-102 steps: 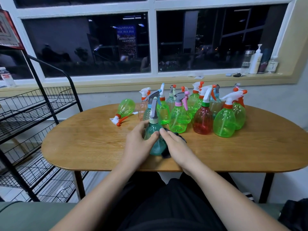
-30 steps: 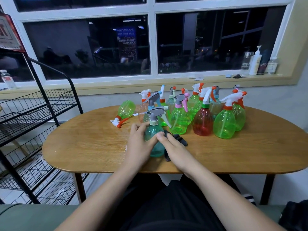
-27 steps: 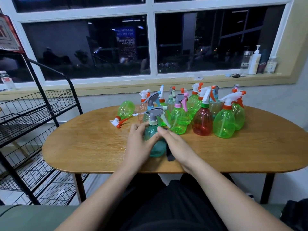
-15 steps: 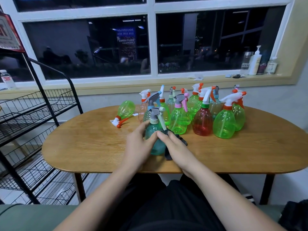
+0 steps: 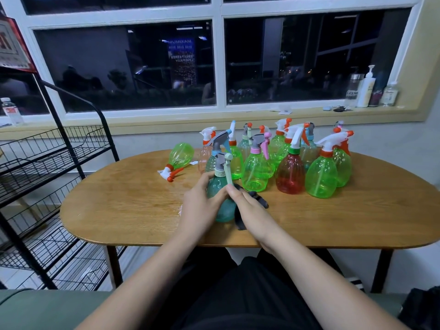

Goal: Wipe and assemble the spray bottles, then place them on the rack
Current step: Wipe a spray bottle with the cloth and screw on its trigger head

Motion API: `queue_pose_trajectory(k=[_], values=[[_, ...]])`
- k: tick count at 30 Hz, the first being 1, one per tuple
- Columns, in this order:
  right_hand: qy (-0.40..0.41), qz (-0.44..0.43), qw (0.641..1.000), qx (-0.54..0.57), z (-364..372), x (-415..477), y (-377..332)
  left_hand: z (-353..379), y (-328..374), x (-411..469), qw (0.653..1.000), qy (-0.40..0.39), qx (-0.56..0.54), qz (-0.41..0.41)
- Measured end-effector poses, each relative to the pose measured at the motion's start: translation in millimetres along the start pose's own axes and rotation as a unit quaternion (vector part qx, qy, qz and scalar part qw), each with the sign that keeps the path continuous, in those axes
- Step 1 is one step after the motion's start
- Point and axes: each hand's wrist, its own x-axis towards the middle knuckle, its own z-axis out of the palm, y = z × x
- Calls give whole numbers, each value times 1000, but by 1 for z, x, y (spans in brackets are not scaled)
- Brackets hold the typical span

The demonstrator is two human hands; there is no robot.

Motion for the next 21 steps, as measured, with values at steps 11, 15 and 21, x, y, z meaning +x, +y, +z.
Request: queue_pose_trajectory(k=[11,15,21], values=[[1,1,1000,-16,2,5,10,-1,-4,6,999,15,42,17],[1,-8,998,55,1,6,1,-3,-3,5,999,19,34,17],[25,-78,996,47,1,-1,-10,2,3,-3,1000,-6,-3,-10]])
